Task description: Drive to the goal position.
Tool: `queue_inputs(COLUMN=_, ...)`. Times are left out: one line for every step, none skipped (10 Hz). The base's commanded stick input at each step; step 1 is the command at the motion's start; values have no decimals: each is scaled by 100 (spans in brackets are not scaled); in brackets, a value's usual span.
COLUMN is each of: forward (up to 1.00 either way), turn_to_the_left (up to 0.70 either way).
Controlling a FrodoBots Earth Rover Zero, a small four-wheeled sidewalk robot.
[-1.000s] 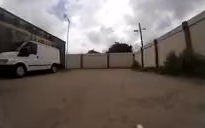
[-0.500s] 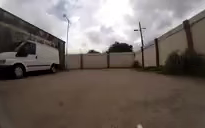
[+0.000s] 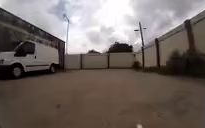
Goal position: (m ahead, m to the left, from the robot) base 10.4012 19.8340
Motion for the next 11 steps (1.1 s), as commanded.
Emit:
queue_inputs(forward=30, turn_to_the_left=0)
queue_inputs(forward=30, turn_to_the_left=0)
queue_inputs(forward=30, turn_to_the_left=0)
queue_inputs(forward=30, turn_to_the_left=0)
queue_inputs(forward=30, turn_to_the_left=0)
queue_inputs(forward=30, turn_to_the_left=0)
queue_inputs(forward=30, turn_to_the_left=0)
queue_inputs(forward=30, turn_to_the_left=0)
queue_inputs(forward=30, turn_to_the_left=0)
queue_inputs(forward=30, turn_to_the_left=0)
queue_inputs(forward=30, turn_to_the_left=0)
